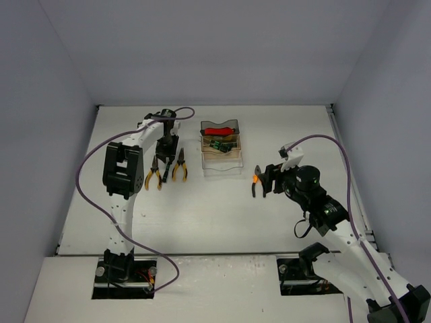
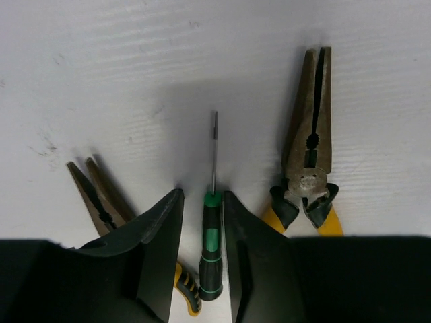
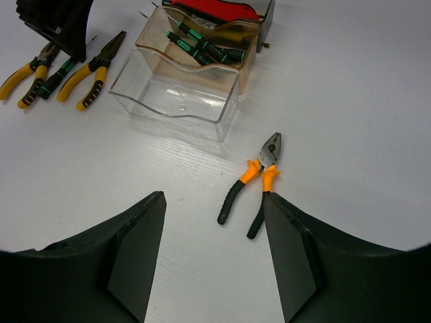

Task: Sort the tools into containers

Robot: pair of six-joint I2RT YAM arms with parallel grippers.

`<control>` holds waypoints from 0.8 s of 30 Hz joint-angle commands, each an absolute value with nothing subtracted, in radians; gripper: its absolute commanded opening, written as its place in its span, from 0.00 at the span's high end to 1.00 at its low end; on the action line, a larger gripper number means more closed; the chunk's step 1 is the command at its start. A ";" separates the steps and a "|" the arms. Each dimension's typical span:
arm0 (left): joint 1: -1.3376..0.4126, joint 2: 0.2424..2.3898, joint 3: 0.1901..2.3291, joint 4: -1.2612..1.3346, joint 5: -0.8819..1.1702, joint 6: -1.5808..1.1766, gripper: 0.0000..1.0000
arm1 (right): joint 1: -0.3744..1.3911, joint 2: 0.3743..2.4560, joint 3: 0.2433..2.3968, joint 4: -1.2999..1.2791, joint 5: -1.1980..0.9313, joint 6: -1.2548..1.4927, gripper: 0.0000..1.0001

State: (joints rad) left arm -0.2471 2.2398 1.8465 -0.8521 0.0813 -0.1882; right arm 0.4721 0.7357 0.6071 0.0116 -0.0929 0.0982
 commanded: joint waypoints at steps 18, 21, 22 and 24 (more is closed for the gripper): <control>-0.204 2.044 1.930 -0.908 0.100 -0.343 1.00 | 0.482 0.733 0.609 0.081 -0.092 0.103 0.41; -0.204 1.940 1.916 -0.843 0.103 -0.420 1.00 | 0.483 0.731 0.611 0.081 -0.090 0.103 0.41; -0.205 1.890 1.888 -0.790 0.109 -0.470 1.00 | 0.483 0.730 0.611 0.081 -0.089 0.103 0.41; -0.207 1.806 1.815 -0.670 0.126 -0.569 1.00 | 0.483 0.727 0.609 0.080 -0.089 0.103 0.41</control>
